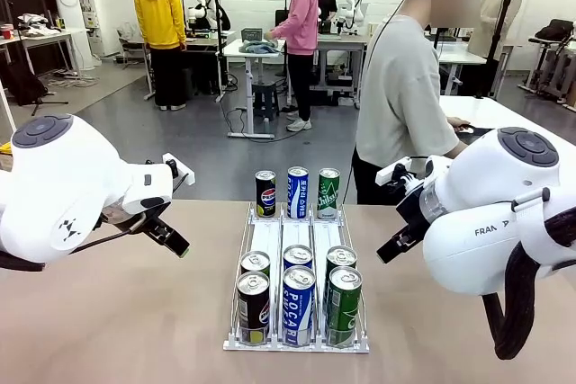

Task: Retrieve and hand over the desired beverage to the person.
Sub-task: Pick up a can of the same type that the person held from the Automatic Can Dispenser.

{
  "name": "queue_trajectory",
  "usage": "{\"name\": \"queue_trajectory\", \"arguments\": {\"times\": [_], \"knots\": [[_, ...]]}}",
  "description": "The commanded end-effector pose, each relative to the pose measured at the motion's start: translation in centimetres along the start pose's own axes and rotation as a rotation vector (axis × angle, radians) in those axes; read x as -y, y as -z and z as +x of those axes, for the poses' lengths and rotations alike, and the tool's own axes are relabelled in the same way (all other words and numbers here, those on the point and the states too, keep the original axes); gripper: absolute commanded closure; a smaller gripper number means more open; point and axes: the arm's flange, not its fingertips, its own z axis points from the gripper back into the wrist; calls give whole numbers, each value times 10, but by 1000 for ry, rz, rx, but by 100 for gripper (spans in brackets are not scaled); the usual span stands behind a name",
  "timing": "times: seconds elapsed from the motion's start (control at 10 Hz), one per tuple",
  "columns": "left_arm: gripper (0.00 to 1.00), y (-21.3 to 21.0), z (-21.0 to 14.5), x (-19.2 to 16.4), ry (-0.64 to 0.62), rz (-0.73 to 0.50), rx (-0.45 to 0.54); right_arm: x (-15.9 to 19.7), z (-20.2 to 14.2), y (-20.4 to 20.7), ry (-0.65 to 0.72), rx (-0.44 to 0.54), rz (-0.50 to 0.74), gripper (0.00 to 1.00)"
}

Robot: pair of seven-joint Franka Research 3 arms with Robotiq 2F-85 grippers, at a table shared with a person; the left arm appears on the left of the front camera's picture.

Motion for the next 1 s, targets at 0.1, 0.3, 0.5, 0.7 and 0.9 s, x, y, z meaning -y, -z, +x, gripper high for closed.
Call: {"name": "queue_trajectory", "arguments": {"times": [0.1,0.3,0.5,0.7,0.9], "knots": [[0,0,0,0,0,0,0,0,0,0,0,0,0,0],[0,-17,3,1,23,49,-7,-6,0,-27,-14,11,-42,0],[0,-58,22,-6,12,48,-57,-1,12,-90,11,33,-85,0],[0,-122,47,1,48,89,-16,8,32,-165,22,24,-128,0],[0,-177,75,1,70,89,21,7,54,-217,9,-11,-160,0]]}}
